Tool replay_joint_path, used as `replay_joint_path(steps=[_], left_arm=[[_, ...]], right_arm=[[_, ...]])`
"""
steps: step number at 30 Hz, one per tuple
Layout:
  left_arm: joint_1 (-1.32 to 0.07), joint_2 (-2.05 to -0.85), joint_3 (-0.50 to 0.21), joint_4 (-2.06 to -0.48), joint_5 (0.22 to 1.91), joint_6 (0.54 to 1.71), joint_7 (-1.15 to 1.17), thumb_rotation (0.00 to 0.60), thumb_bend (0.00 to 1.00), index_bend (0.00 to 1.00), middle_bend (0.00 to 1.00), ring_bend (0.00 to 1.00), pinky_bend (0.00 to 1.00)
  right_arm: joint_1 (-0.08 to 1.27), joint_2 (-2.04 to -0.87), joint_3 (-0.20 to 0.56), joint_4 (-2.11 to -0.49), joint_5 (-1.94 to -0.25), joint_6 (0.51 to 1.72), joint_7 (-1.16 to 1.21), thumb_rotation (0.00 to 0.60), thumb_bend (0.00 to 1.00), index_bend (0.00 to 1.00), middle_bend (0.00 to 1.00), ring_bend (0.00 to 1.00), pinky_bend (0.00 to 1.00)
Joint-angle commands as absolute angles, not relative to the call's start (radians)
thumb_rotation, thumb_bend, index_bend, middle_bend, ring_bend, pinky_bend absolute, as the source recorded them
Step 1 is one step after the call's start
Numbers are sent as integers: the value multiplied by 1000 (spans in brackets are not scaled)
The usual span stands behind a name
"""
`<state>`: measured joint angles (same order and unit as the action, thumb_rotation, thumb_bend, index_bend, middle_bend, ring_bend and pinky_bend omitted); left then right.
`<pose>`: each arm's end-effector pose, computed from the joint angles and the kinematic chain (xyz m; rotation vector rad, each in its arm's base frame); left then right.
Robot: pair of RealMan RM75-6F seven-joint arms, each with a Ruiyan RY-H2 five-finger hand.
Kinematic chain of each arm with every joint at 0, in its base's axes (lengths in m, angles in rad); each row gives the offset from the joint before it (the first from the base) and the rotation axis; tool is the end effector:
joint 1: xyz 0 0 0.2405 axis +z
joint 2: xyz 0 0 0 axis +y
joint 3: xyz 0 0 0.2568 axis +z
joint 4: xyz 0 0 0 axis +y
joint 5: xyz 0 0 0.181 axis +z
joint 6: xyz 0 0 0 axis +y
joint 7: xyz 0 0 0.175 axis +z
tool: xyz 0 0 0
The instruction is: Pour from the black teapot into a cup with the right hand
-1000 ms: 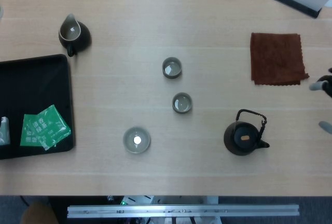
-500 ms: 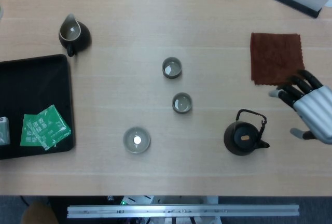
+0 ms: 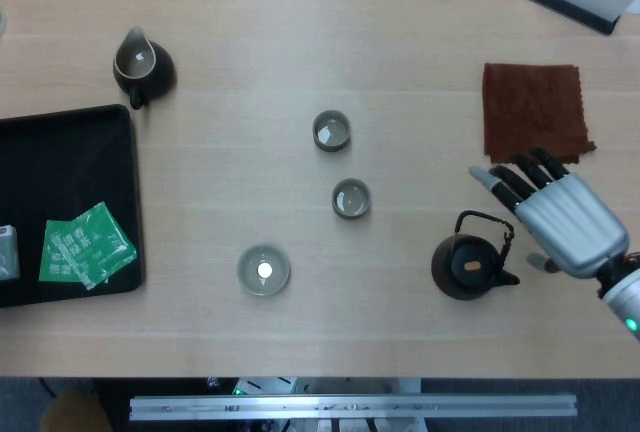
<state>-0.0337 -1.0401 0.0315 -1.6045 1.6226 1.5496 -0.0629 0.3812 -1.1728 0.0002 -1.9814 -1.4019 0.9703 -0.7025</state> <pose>-0.2985 0.1790 0.1991 -1.4743 -0.8882 -0.8996 -0.1860 -0.2279 0.0599 2.1209 -0.7294 0.6188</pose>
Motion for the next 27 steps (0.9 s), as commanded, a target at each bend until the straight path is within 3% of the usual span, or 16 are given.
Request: replay_joint_path(steps=[1, 15, 27], left_arm=[[-36, -1041, 35, -1600, 1628, 1547, -69, 600, 379, 132, 180, 6, 45], [-28, -1049, 42, -1576, 1626, 1550, -93, 600, 379, 132, 180, 5, 45], [-24, -1040, 44, -1577, 1625, 1553, -102, 600, 379, 132, 180, 5, 45]], right_arm=[[398, -1214, -2, -1965, -1366, 963, -745, 600, 0, 21, 174, 68, 92], [417, -1273, -54, -1913, -1287, 975, -817, 600, 0, 21, 173, 64, 91], [456, -1359, -46, -1801, -1213, 971, -838, 600, 0, 21, 173, 63, 91]])
